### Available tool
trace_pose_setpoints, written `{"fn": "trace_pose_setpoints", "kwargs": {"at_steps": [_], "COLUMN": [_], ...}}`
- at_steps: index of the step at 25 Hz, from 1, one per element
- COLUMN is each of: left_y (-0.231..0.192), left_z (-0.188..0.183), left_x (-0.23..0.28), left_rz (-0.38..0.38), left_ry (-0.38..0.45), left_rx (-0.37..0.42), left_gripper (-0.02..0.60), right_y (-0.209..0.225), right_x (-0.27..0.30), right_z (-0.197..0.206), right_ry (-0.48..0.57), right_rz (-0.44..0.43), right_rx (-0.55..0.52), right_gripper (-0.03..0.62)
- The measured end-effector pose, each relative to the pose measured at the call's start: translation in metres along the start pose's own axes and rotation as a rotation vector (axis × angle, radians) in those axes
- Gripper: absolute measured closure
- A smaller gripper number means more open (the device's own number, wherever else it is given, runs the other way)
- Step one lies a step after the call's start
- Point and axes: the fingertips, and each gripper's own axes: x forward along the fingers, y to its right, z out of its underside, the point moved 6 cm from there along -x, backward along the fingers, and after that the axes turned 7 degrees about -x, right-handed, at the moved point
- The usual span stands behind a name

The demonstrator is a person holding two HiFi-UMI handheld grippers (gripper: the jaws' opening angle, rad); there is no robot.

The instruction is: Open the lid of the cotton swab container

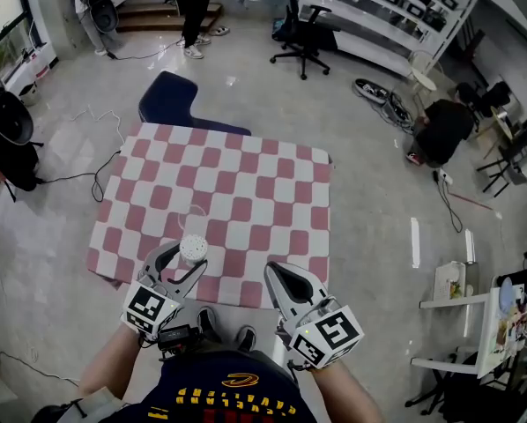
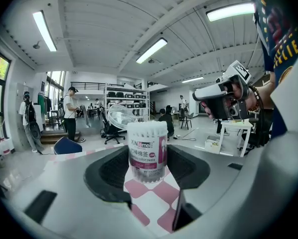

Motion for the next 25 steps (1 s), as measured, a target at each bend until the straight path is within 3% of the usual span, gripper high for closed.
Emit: {"fn": "trace_pose_setpoints", "kwargs": {"at_steps": [25], "left_y": [0.0019], "left_z": [-0.0028], "left_x": [-0.0013], "left_rz": [0.018], "left_ry": [0.005], "left_rx": [0.008], "left_gripper": [0.339], "right_y": [0.0013], "right_x": [-0.0009], "right_z": [0.0009], "right_ry": [0.007], "right_rz": [0.008], "right_rx": [-0.013], "right_gripper": [0.583]}}
